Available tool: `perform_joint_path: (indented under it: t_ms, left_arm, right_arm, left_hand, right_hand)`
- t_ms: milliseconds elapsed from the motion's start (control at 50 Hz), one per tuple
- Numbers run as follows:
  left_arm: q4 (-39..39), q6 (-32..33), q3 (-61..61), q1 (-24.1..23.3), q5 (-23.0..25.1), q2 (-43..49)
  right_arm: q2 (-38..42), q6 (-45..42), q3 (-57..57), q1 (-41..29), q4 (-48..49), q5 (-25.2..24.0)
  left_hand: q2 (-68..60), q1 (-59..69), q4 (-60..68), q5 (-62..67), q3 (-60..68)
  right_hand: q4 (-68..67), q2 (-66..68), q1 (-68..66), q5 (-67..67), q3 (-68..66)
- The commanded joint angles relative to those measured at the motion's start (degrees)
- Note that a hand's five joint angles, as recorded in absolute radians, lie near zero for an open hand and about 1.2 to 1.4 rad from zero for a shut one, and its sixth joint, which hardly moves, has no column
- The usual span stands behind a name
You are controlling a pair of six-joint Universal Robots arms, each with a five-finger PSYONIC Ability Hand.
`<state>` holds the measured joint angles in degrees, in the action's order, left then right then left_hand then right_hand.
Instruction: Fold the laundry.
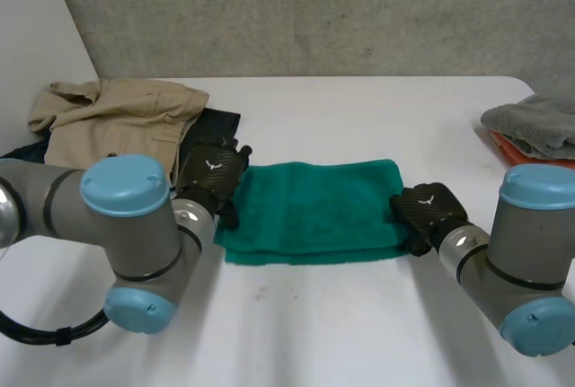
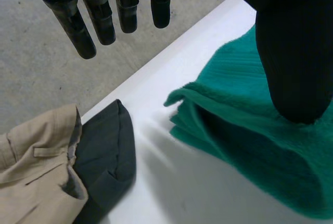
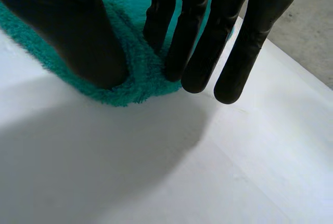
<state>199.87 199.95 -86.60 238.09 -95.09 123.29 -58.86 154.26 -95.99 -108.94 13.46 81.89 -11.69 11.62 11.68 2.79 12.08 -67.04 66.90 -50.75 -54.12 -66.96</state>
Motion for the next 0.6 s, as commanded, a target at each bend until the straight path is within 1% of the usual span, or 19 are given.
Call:
perform_joint_path:
  t_ms: [20,80,100,160,180,220,240,280,300,320,340,380,400,460,480,500,520,540,600]
  left_arm:
    - [0.25,-0.18,-5.85,-0.17,0.61,-8.76]
    - [0.25,-0.27,-8.58,0.18,0.79,-12.98]
    - [0.25,-0.27,-9.19,0.27,0.88,-13.86]
    - [0.34,-0.26,-10.60,0.53,0.79,-16.50]
    - [0.34,-0.27,-10.87,0.71,0.79,-16.94]
    - [0.34,-0.27,-11.22,1.15,0.79,-17.73]
    - [0.43,-0.27,-11.31,1.32,0.79,-17.91]
    - [0.43,-0.27,-11.31,1.85,0.79,-17.91]
    - [0.51,-0.27,-11.22,1.85,0.79,-17.91]
    - [0.60,-0.27,-11.13,1.85,0.70,-17.91]
    - [0.60,-0.27,-11.05,1.85,0.70,-17.91]
    - [0.78,-0.35,-10.78,1.94,0.61,-17.74]
    - [0.87,-0.44,-10.69,2.02,0.61,-17.65]
    - [1.13,-0.62,-10.26,1.85,0.52,-17.30]
    - [1.22,-0.70,-10.08,1.68,0.52,-17.21]
    - [1.31,-0.97,-9.47,1.50,0.44,-17.12]
    - [1.39,-1.14,-9.20,1.50,0.35,-16.95]
    - [1.39,-1.32,-8.85,1.32,0.35,-16.77]
    - [1.48,-2.37,-7.45,0.80,0.26,-15.80]
  right_arm:
    - [-5.89,-5.27,-0.16,1.71,-0.89,1.16]
    - [-8.54,-8.70,-0.16,1.54,-1.33,1.78]
    - [-9.60,-12.20,0.19,1.19,-2.20,2.47]
    - [-10.13,-18.19,0.81,0.75,-3.18,3.97]
    - [-9.79,-21.69,1.94,0.40,-3.44,4.58]
    - [-10.05,-24.26,3.00,-0.65,-2.92,4.68]
    - [-9.96,-26.01,4.57,-3.88,-2.13,4.42]
    - [-9.52,-26.91,5.99,-8.89,-0.99,3.72]
    - [-9.26,-27.09,6.78,-11.70,-0.20,3.10]
    - [-7.95,-27.35,7.83,-16.52,1.73,0.92]
    - [-7.07,-27.52,7.93,-18.66,2.70,-0.75]
    - [-4.61,-27.61,7.93,-21.91,4.55,-3.66]
    - [-1.90,-27.79,7.84,-24.02,5.60,-6.98]
    - [2.50,-28.14,8.01,-26.66,6.58,-10.86]
    - [3.30,-28.14,8.19,-26.94,6.58,-11.05]
    - [3.75,-28.14,8.28,-27.03,6.40,-10.97]
    - [3.84,-28.05,8.28,-26.77,6.40,-10.53]
    - [3.32,-26.92,8.10,-26.41,6.49,-9.48]
    - [2.17,-23.67,7.84,-26.41,6.49,-7.02]
  left_hand:
    - [1.69,-1.62,-1.68,-2.79,-2.08]
    - [1.69,-1.62,-1.68,-2.79,-2.08]
    - [1.69,-1.62,-1.68,-2.79,-2.08]
    - [1.69,-1.62,-1.68,-2.79,-2.08]
    - [1.69,-1.62,-1.68,-2.79,-2.08]
    - [1.69,-1.62,-1.68,-2.79,-2.08]
    - [1.69,-1.62,-1.68,-2.79,-2.08]
    - [1.69,-1.62,-1.68,-2.79,-2.08]
    - [1.69,-1.62,-1.68,-2.79,-2.08]
    - [1.69,-1.62,-1.68,-2.79,-2.08]
    - [1.69,-1.62,-1.68,-2.79,-2.08]
    - [1.69,-1.62,-1.68,-2.79,-2.08]
    - [1.69,-1.62,-1.68,-2.79,-2.08]
    - [1.69,-1.62,-1.68,-2.79,-2.08]
    - [1.69,-1.62,-1.68,-2.79,-2.08]
    - [1.69,-1.62,-1.68,-2.79,-2.08]
    - [1.69,-1.62,-1.68,-2.79,-2.08]
    - [1.69,-1.62,-1.68,-2.79,-2.08]
    - [1.69,-1.62,-1.68,-2.79,-2.08]
  right_hand:
    - [-12.96,13.10,-29.25,-15.88,-13.04]
    - [-12.96,13.10,-29.25,-15.88,-13.04]
    - [-12.96,13.10,-29.25,-15.88,-13.04]
    - [-12.96,13.10,-29.25,-15.88,-13.04]
    - [-12.96,13.10,-29.25,-15.88,-13.04]
    - [-12.96,13.10,-29.25,-15.88,-13.04]
    - [-12.96,13.10,-29.25,-15.88,-13.04]
    - [-12.96,13.10,-29.25,-15.88,-13.04]
    - [-12.96,13.10,-29.25,-15.88,-13.04]
    - [-12.96,13.10,-29.25,-15.88,-13.04]
    - [-12.96,13.10,-29.25,-15.88,-13.04]
    - [-12.96,13.10,-29.25,-15.88,-13.04]
    - [-12.96,13.10,-29.25,-15.88,-13.04]
    - [-12.96,13.10,-29.25,-15.88,-13.04]
    - [-7.36,7.49,-23.64,-10.28,-7.44]
    - [10.19,-10.05,-6.10,7.26,10.10]
    - [31.51,-31.37,15.22,28.59,31.43]
    - [57.04,-56.90,40.75,54.12,56.96]
    - [57.04,-56.90,40.75,54.12,56.96]
